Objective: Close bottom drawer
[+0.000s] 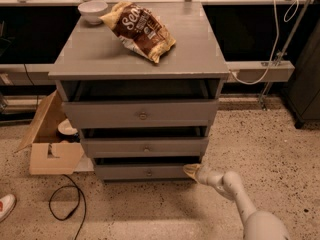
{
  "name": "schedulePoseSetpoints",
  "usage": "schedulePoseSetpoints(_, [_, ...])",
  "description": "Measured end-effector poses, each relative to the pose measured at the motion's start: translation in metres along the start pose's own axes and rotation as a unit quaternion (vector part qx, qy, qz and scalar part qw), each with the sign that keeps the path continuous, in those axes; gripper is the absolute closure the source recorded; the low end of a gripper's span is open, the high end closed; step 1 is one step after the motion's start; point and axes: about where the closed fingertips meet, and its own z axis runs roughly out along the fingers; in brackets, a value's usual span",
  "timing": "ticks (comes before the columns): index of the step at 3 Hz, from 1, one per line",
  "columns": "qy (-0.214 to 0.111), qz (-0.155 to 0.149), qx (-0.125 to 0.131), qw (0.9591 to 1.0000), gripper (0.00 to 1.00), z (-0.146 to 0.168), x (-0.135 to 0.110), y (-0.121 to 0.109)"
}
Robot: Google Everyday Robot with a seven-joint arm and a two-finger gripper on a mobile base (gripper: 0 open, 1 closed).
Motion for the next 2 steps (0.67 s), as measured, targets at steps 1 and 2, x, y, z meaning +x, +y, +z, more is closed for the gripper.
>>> schedulePoseSetpoints(1, [0.0,0.0,0.0,1.0,1.0,-0.001,0.0,0.001])
schedulePoseSetpoints(2, [-0.017,-0.003,-0.024,0.9996,1.0,-0.037,0.004,0.021])
